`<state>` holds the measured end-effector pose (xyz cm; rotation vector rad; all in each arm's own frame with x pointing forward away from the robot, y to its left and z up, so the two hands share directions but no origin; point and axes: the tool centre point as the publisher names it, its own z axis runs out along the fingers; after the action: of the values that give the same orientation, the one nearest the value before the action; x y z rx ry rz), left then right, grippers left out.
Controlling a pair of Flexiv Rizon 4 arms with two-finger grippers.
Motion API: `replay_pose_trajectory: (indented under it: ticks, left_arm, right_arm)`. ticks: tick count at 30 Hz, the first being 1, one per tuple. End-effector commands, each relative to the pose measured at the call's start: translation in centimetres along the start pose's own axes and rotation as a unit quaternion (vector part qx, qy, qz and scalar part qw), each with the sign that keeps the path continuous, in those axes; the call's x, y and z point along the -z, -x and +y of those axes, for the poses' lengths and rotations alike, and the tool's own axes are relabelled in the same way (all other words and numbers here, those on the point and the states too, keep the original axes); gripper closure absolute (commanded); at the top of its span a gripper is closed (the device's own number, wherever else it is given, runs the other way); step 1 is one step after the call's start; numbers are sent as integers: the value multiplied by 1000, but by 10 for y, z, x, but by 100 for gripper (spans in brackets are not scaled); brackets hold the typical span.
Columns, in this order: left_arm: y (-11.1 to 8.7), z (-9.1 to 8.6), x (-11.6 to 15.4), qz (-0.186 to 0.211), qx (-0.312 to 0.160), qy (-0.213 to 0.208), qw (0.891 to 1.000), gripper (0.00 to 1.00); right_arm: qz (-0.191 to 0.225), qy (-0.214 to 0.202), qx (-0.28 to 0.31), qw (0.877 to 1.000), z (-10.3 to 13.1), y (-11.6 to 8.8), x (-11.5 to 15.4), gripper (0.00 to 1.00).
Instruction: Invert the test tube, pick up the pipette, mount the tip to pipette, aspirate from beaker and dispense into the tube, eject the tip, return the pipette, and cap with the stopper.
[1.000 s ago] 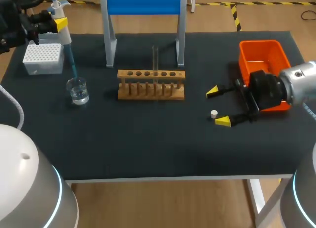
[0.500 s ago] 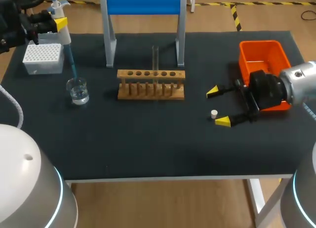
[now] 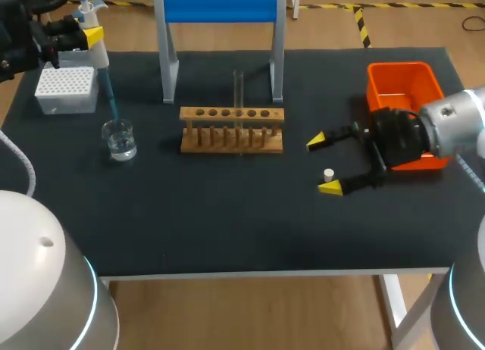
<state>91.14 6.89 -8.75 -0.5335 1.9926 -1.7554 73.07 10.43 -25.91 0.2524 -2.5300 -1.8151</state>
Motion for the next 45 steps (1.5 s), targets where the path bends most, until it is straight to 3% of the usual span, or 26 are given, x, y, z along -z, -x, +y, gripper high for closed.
replay_pose_trajectory:
  ticks: [1,12,24,45]
  left_arm:
    - [-1,0,-1,-2,0,-1,1000,100]
    - [-1,0,-1,-2,0,-1,1000,100]
    - [-1,0,-1,-2,0,-1,1000,100]
    - [-1,0,-1,-2,0,-1,1000,100]
  right_arm:
    - [-20,-28,-8,999,15,-4,-26,0]
    - [-42,-42,-21,998,39,5,-87,0]
    - [-95,-68,-43,992,50,27,-155,0]
    - [-185,-104,-71,975,47,77,-217,0]
